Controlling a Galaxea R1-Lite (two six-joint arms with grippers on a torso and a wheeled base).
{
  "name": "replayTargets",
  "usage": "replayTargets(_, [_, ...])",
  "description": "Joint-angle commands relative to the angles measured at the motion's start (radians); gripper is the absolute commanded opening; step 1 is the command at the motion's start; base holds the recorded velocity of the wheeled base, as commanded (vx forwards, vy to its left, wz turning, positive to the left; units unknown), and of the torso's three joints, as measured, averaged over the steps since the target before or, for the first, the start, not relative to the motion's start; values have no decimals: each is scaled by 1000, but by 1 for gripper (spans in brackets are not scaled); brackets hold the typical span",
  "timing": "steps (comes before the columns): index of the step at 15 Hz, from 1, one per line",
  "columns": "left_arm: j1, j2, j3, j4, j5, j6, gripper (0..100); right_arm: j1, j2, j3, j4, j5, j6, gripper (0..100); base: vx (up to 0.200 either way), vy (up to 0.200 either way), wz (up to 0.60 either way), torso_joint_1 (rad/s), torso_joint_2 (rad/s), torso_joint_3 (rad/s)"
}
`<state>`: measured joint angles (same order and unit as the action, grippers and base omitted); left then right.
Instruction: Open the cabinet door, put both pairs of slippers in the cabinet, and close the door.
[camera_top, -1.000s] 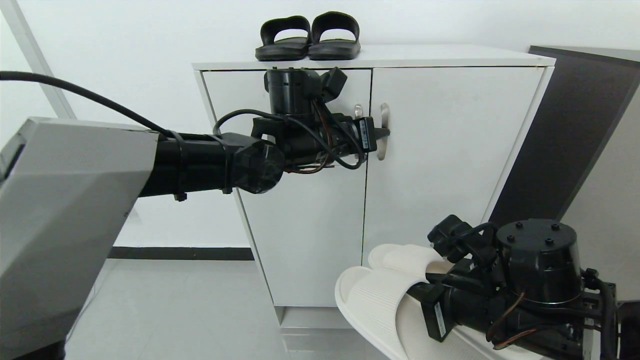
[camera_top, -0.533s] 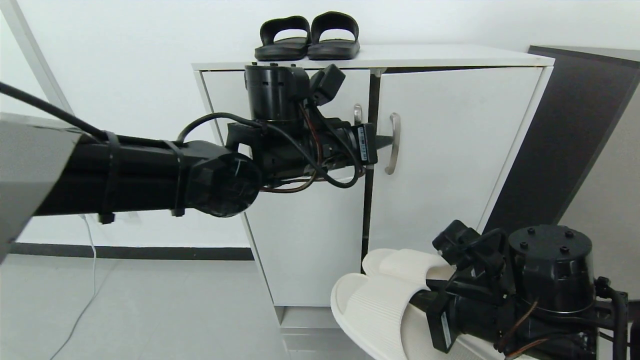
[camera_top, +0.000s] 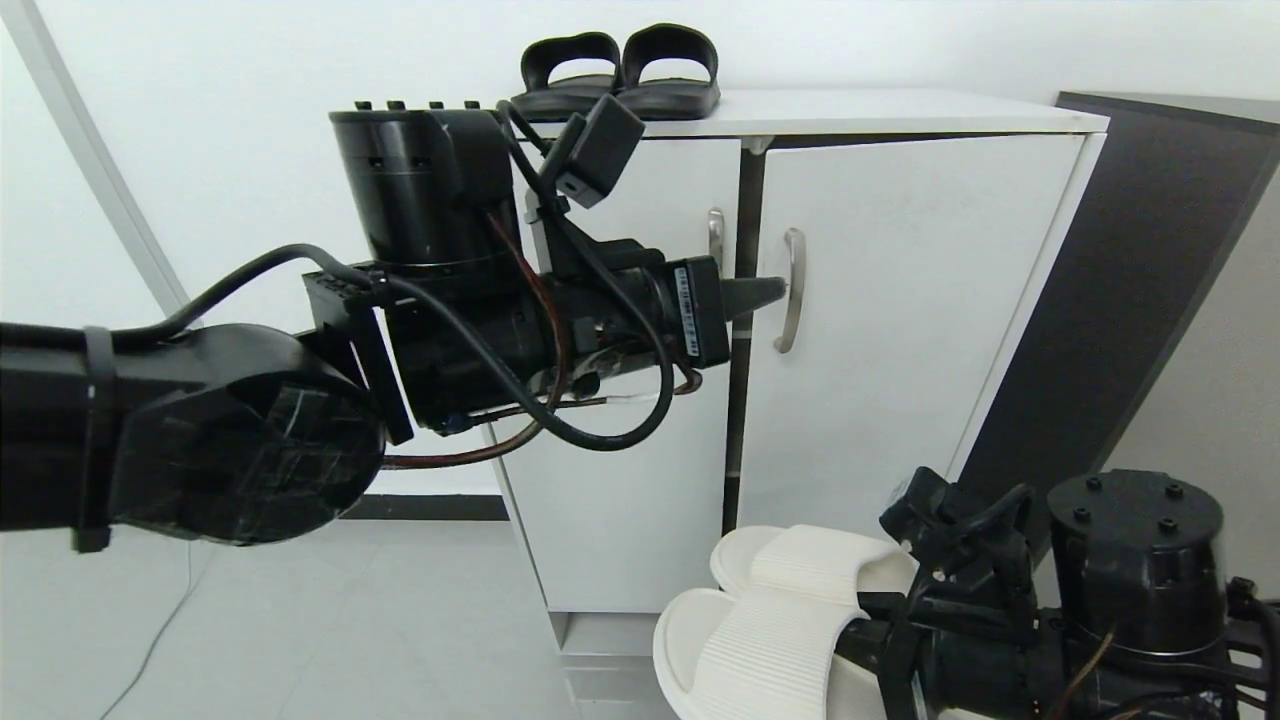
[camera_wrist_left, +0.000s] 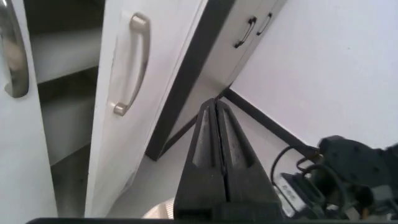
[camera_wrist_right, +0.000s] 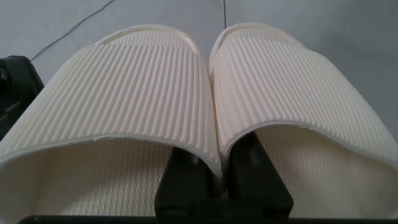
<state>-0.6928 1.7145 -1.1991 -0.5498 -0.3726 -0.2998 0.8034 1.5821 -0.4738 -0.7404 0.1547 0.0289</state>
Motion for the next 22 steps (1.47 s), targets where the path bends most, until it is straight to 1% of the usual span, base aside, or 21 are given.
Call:
replayTargets(1, [48, -16, 4, -18, -8, -2, 0, 0, -4, 1, 1, 0, 0, 0, 0, 0, 0, 0, 0, 0])
replayTargets(2, [70, 7, -17, -22, -9, -4, 0, 0, -4, 1, 1, -1, 0, 0, 0, 0, 0, 0, 0, 0])
replayTargets(4, [102, 71, -91, -24, -11, -7, 0, 0, -4, 1, 1, -1, 0, 0, 0, 0, 0, 0, 0, 0])
replayTargets(5, [118, 108, -137, -21, -11, -18, 0, 0, -4, 1, 1, -1, 0, 0, 0, 0, 0, 0, 0, 0])
replayTargets(7, [127, 155, -203, -18, -9, -68, 0, 0, -4, 1, 0, -4, 0, 0, 0, 0, 0, 0, 0, 0])
replayTargets(8, [133, 180, -238, -15, -9, -88, 0, 0, -5, 1, 0, -6, -1, 0, 0, 0, 0, 0, 0, 0])
replayTargets(11, [133, 260, -349, 19, -9, -88, 0, 0, -5, 1, 0, -7, -1, 0, 0, 0, 0, 0, 0, 0])
replayTargets(14, [124, 290, -424, 73, -9, -88, 0, 0, -7, 1, 0, -7, -1, 0, 0, 0, 0, 0, 0, 0])
replayTargets(16, [110, 326, -470, 82, -9, -88, 0, 0, -7, 1, 1, -7, -1, 0, 0, 0, 0, 0, 0, 0])
replayTargets(19, [99, 359, -513, 82, -8, -88, 0, 0, -5, 3, 1, -7, -1, 0, 0, 0, 0, 0, 0, 0])
replayTargets(21, [99, 364, -519, 80, -8, -88, 0, 5, -2, 3, 1, -7, -1, 0, 0, 0, 0, 0, 0, 0])
replayTargets(22, [99, 363, -516, 77, -3, -88, 0, 7, 1, 4, 3, -7, -1, 0, -200, 0, 0, -2, 2, 7])
